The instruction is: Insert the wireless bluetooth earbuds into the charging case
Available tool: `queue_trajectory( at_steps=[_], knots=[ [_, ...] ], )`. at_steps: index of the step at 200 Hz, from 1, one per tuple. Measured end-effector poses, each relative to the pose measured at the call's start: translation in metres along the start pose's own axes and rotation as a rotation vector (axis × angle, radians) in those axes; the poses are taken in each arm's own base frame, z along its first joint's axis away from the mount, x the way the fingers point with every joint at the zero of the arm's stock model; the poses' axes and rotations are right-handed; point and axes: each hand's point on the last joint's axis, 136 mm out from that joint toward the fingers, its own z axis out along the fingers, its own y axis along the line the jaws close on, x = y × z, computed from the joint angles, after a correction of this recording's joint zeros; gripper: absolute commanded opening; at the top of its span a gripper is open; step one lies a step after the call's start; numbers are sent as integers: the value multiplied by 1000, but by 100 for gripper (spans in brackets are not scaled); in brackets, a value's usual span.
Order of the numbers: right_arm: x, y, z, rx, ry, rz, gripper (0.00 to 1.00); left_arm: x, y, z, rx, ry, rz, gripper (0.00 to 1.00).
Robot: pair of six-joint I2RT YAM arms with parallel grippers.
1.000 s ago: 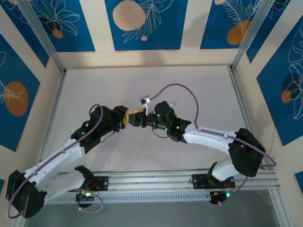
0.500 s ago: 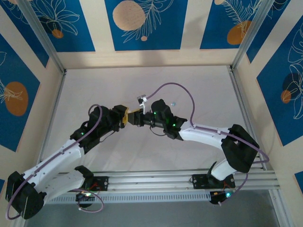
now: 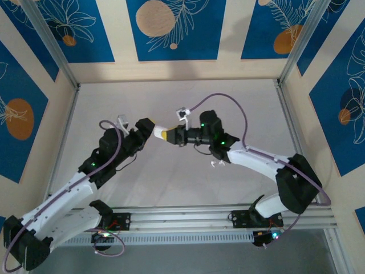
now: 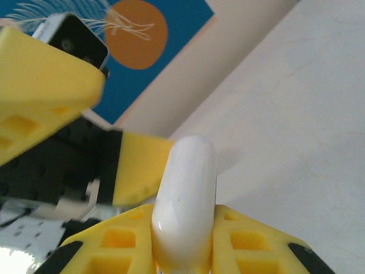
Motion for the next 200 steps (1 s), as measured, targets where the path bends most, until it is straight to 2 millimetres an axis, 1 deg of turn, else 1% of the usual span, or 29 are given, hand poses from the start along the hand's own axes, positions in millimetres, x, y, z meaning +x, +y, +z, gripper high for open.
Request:
queue_trajectory(
  at_steps=[15,21,30,38,53,79,101,117,139,168,200],
  knots=[
    [-9,7,-22,-58,-6,-26,15,-4,-21,-11,81,-13,216,72],
    [-13,10,-30,-77,-11,-42,15,-3,-29,-16,114,-9,300,70],
    [-18,15,-42,-104,-16,-72,15,0,-41,-21,166,2,419,70],
    [-22,21,-52,-132,-20,-106,15,7,-49,-25,212,27,526,70],
    [-25,38,-67,-189,-15,-180,14,26,-63,-31,318,107,709,70],
    [-21,71,-85,-293,26,-300,14,56,-72,-40,471,223,891,68],
    [-21,92,-94,-362,50,-372,14,71,-83,-50,592,271,959,65],
    [-22,100,-97,-391,59,-399,14,78,-93,-56,679,288,981,64],
    [-19,102,-99,-406,73,-409,14,86,-98,-55,750,322,985,63],
    [-17,102,-98,-412,85,-406,14,94,-99,-50,797,366,977,61],
    [-17,104,-96,-418,92,-403,15,96,-105,-46,832,386,963,55]
  ],
)
